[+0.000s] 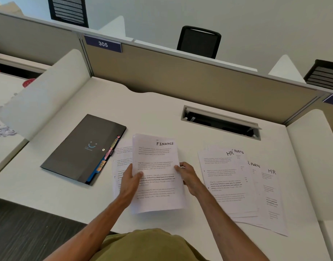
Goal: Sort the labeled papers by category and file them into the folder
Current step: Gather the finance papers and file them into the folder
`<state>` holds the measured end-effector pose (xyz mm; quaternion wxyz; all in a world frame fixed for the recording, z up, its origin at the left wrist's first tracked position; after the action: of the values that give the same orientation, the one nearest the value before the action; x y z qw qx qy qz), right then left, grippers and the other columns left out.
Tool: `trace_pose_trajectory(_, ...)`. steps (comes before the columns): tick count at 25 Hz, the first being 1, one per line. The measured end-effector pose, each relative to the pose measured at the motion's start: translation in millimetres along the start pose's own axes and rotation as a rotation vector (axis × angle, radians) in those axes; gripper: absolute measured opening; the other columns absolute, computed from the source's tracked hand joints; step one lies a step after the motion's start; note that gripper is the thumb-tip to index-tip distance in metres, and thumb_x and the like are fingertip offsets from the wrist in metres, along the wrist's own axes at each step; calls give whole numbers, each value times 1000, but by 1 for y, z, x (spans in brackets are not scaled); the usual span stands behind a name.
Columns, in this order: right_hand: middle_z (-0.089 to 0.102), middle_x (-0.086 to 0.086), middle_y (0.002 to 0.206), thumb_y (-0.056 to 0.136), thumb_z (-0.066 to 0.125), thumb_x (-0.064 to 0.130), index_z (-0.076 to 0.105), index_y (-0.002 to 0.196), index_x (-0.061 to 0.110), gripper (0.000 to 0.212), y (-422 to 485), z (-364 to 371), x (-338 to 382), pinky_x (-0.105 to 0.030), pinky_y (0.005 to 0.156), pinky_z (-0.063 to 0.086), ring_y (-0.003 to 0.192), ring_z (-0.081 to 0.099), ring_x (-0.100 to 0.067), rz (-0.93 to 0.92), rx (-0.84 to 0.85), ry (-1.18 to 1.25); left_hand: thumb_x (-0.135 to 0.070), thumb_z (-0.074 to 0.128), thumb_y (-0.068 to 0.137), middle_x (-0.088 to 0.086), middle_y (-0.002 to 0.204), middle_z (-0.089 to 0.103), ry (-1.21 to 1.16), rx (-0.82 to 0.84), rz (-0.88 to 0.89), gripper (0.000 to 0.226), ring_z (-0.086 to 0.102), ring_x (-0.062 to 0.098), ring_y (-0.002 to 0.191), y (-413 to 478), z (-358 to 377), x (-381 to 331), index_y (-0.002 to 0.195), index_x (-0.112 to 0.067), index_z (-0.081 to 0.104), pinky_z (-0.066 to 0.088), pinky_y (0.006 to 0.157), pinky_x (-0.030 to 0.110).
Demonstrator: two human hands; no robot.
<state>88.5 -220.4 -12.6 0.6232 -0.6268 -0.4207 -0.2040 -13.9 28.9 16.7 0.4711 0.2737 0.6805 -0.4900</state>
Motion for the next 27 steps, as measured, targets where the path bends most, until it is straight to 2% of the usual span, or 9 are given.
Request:
trace_pose_trajectory(2,71,-6,107,105,51,36,67,111,16,26,-1,-5,11,-37,81,50,98,65,-23,-128,-80,-193,-7,57,101,0,127,75,-7,-22,-16,36,75,25,109,3,-8,3,133,-22,61,64,86,42)
trace_pose_trajectory(5,55,0,145,109,45,38,55,145,25,40,-6,-6,19,-43,101,46,132,51,-23,-375,-182,-842,-4,56,100,0,125,75,-36,-64,-36,37,75,27,109,5,-23,2,133,-21,61,64,87,45)
trace_pose_trajectory(7,41,-2,158,105,50,43,45,156,25,54,-4,3,5,-48,108,43,142,42,-25,-394,-107,-1085,-4,55,100,0,124,75,-53,-94,-36,37,74,28,107,6,-33,1,133,-21,61,63,82,41)
trace_pose_trajectory(9,40,-4,158,99,58,43,49,153,26,57,-4,3,2,-47,107,44,141,43,-26,-404,-131,-1188,-2,55,101,1,122,75,-61,-121,-43,36,75,28,104,7,-44,1,132,-19,62,61,76,37)
trace_pose_trajectory(13,56,-7,142,95,63,40,63,135,17,46,-10,-20,18,-44,94,51,126,55,-26,-405,-363,-1160,-2,57,100,2,120,75,-65,-159,-49,35,74,30,103,6,-67,2,130,-19,62,58,73,36)
trace_pose_trajectory(16,54,-9,132,85,68,69,55,134,12,76,-9,-33,9,-45,92,53,122,55,-28,-257,-427,-1109,0,57,100,3,119,74,-88,-189,-62,38,74,29,100,5,-82,4,132,-20,61,57,72,37)
trace_pose_trajectory(18,51,-9,129,77,72,76,53,129,12,84,-10,-31,0,-44,90,52,119,53,-28,-197,-446,-1103,0,56,101,2,119,73,-97,-211,-66,41,73,28,99,2,-92,6,136,-21,60,56,71,37)
trace_pose_trajectory(24,53,-9,133,93,75,37,55,132,13,50,-11,-39,9,-44,91,50,121,53,-27,-167,-487,-1002,0,55,101,-1,112,73,-71,-255,-57,34,71,23,95,-4,-111,6,129,-17,63,57,83,45)
trace_pose_trajectory(27,54,-12,128,92,72,25,53,129,11,44,-8,-45,7,-44,88,55,116,55,-30,-118,-495,-966,0,56,101,2,115,73,-91,-264,-19,34,70,24,95,-8,-121,2,131,-13,62,54,74,36)
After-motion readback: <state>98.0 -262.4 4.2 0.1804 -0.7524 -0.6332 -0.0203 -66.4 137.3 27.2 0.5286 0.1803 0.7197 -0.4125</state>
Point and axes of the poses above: each hand's wrist, its own y-axis towards the middle knuckle, its own z-axis out of the palm, x = y × z, the point moved 8 cm from there along y, towards the middle knuckle
